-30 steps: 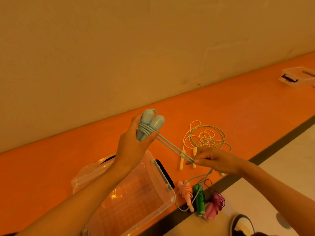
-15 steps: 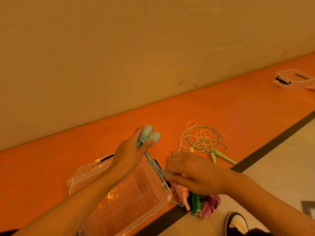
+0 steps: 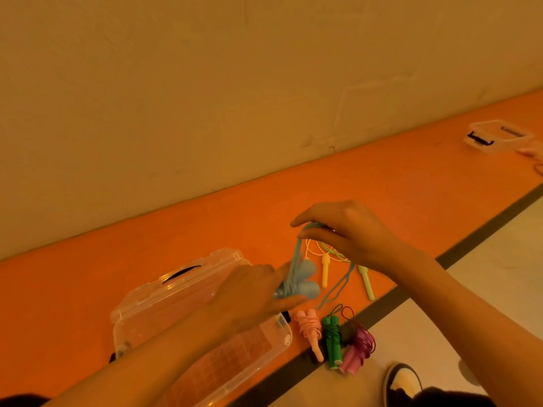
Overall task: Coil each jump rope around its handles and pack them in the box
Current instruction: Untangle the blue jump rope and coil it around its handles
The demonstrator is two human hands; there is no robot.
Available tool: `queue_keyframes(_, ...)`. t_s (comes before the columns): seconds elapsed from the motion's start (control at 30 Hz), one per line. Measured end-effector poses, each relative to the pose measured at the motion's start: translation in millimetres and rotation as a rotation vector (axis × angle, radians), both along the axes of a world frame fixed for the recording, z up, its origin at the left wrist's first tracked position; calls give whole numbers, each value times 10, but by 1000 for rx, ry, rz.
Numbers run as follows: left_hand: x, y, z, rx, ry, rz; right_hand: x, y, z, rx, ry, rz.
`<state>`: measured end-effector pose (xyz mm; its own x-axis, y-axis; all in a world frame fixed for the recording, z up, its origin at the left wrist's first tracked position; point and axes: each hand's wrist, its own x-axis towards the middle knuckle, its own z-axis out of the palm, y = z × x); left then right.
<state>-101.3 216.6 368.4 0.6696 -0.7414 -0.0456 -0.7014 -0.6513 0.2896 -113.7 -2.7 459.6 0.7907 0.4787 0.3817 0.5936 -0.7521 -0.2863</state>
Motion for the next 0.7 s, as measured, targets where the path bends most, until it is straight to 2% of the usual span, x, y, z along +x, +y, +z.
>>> queue_keyframes(0.23,-216,-32,166,-204,90,-45,160,-226,-23,-40,93,-92)
queue_keyframes(0.37,-204,2,256,-126,33,-213,203,-279,-169,-28,199,-77)
queue_keyframes(0.57,-227,-110,162,-40,-132,-498,265,50,-350,29,234,-3)
queue_keyframes(0.7,-241,-172,156,-9,-154,-512,323,155,-408,40,265,-9)
